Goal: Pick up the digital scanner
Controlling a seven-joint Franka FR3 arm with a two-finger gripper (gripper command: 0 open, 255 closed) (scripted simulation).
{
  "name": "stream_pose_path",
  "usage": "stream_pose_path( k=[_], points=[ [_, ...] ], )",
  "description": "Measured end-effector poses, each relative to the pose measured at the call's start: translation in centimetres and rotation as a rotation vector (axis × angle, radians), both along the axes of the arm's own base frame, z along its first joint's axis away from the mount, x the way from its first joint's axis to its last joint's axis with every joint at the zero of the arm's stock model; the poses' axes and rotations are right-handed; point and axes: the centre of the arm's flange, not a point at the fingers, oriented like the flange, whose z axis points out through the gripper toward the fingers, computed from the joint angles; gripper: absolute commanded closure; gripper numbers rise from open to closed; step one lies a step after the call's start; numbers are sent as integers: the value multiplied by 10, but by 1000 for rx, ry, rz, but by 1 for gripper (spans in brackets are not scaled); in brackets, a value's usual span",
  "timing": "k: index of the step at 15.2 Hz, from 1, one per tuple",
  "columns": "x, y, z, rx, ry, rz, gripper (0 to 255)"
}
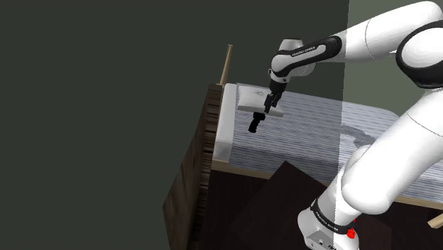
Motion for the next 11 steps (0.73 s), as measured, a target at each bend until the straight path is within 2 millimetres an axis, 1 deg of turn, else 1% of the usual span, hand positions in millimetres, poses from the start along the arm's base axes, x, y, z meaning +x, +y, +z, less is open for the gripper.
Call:
stream_pose_path(
  k=[2, 5, 9, 11],
  points=[
    [11, -18, -15, 2, -1, 20, 0],
    [31, -43, -33, 4, -2, 51, 0],
    [57, -79, -67, 6, -4, 92, 0],
    [71, -98, -80, 7, -5, 112, 0]
  ],
)
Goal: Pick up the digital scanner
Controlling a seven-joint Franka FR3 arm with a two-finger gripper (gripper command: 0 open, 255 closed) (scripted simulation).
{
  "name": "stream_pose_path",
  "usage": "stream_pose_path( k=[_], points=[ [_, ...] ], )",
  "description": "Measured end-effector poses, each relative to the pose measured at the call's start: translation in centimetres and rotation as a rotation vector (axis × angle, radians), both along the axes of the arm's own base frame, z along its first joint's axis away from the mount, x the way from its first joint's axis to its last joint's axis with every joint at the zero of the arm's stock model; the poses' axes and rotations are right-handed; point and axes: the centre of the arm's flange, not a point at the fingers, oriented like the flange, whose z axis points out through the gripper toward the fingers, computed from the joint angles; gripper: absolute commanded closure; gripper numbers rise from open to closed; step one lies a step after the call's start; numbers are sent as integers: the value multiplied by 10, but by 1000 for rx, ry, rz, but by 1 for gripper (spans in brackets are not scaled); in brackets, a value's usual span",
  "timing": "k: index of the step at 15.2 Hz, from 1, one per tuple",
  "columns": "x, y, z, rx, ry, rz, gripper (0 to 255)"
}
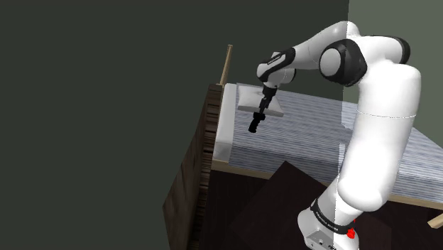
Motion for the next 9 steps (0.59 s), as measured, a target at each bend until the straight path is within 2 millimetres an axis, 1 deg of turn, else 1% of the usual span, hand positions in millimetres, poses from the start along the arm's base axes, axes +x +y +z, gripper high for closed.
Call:
stream_pose_path(
  k=[5, 7, 8, 9],
  points=[
    [41, -39, -37, 5, -2, 52, 0],
    [55, -55, -51, 7, -2, 72, 0],
    [60, -61, -58, 8, -3, 80, 0],
    [61, -64, -63, 9, -3, 83, 0]
  ],
)
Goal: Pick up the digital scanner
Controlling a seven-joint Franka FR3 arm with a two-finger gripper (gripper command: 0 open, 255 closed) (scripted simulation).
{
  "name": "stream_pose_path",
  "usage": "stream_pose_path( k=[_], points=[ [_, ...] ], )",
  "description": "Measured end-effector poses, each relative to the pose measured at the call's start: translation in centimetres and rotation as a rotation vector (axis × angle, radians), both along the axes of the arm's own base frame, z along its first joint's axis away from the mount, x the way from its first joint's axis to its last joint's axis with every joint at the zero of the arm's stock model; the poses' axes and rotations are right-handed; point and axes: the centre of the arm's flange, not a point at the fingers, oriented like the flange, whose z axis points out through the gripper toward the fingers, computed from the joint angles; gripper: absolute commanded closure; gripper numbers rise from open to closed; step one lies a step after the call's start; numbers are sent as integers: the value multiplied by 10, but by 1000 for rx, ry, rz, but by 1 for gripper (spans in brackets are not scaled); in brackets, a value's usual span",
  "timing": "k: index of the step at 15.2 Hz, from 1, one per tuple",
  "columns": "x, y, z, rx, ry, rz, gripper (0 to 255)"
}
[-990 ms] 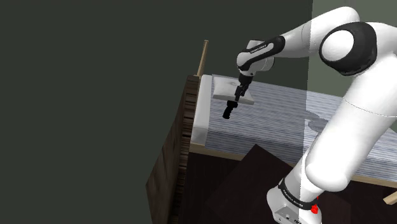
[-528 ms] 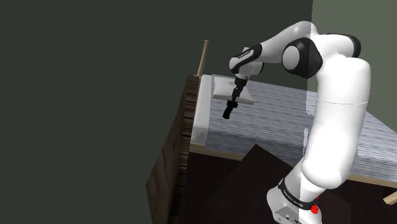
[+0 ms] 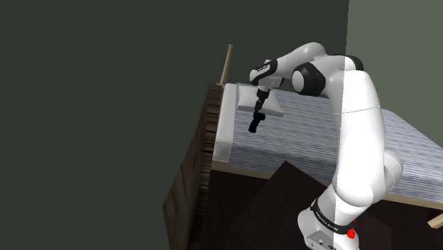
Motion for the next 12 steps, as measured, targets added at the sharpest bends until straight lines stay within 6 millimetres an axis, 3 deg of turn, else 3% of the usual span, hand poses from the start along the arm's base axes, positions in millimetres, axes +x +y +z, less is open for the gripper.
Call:
stream_pose_path(
  k=[7, 8, 12],
  points=[
    [3, -1, -37, 1, -1, 4, 0],
    [3, -1, -39, 1, -1, 4, 255],
    [3, -1, -39, 0, -2, 4, 255]
  ],
)
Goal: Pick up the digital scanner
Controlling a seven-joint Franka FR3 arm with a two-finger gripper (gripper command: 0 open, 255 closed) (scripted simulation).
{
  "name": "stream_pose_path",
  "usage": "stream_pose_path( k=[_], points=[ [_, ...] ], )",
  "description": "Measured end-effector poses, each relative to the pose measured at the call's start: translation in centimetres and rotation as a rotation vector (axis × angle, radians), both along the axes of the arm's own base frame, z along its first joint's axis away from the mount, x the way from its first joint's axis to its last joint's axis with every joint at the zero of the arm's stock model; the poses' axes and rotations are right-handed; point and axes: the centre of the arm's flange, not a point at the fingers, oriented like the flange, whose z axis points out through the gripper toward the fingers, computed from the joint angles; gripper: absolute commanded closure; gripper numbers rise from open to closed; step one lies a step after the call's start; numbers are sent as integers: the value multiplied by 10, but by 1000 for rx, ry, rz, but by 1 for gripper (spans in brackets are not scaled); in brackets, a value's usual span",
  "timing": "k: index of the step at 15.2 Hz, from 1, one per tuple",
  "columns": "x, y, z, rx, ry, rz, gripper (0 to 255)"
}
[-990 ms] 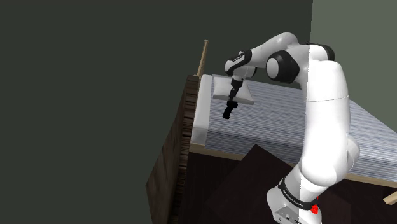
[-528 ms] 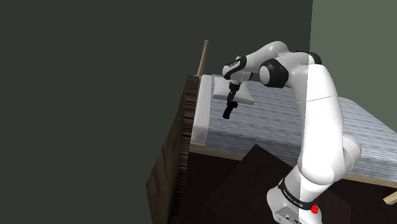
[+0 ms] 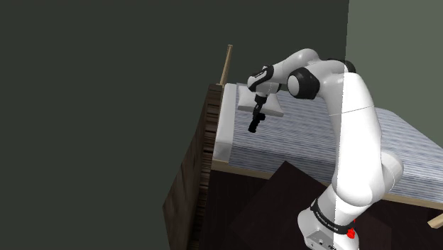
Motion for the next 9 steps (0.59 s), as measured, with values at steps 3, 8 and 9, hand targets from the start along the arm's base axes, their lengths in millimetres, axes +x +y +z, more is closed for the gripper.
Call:
stream_pose_path(
  k=[3, 8, 9],
  points=[
    [0, 0, 0, 0, 0, 0, 255],
    [-1, 0, 5, 1, 1, 0, 255],
    [-1, -1, 10, 1, 1, 0, 255]
  ],
)
